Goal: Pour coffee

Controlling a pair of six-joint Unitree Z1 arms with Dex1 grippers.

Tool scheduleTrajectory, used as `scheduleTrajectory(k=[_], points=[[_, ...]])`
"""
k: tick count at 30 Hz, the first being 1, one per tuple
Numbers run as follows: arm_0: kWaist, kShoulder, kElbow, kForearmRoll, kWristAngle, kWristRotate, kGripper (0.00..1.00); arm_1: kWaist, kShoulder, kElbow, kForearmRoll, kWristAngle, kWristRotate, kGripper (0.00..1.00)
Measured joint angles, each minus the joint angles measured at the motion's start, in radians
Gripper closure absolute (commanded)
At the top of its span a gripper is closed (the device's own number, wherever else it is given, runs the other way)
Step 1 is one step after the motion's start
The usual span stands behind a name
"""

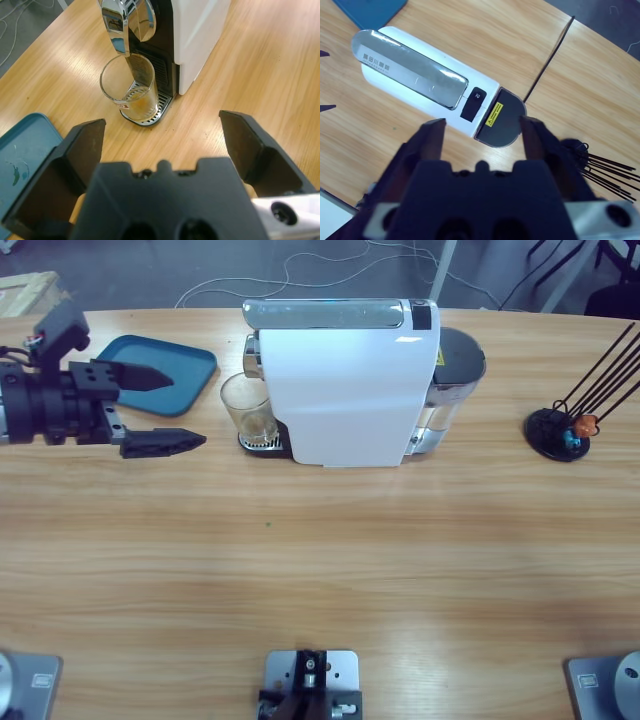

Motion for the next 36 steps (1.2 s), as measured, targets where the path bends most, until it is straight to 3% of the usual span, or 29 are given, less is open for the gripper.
scheduleTrajectory(k=[2, 3, 5, 7, 8, 15, 36], points=[[0.0, 0.0, 0.0, 0.0, 0.0, 0.0, 0.018, 0.001, -0.001, 0.001, 0.0, 0.0, 0.003, 0.0], [0.0, 0.0, 0.0, 0.0, 0.0, 0.0, 0.018, 0.001, -0.003, 0.004, 0.0, 0.002, 0.007, 0.063], [0.0, 0.0, 0.0, 0.0, 0.0, 0.0, 0.018, 0.001, -0.003, 0.01, 0.0, 0.011, 0.019, 0.377], [0.0, 0.0, 0.0, 0.0, 0.0, 0.0, 0.018, 0.001, 0.001, 0.015, 0.0, 0.022, 0.028, 0.826], [0.0, 0.0, 0.0, 0.0, 0.0, 0.0, 0.018, 0.001, 0.009, 0.014, 0.0, 0.034, 0.03, 0.984], [0.0, 0.0, 0.0, 0.0, 0.0, 0.0, 0.018, -0.01, 0.107, -0.042, 0.0, 0.117, 0.014, 1.0], [0.0, 0.014, 0.0, -0.003, 0.0, 0.0, 0.018, -0.021, 0.165, -0.044, 0.004, 0.063, -0.018, 1.0]])
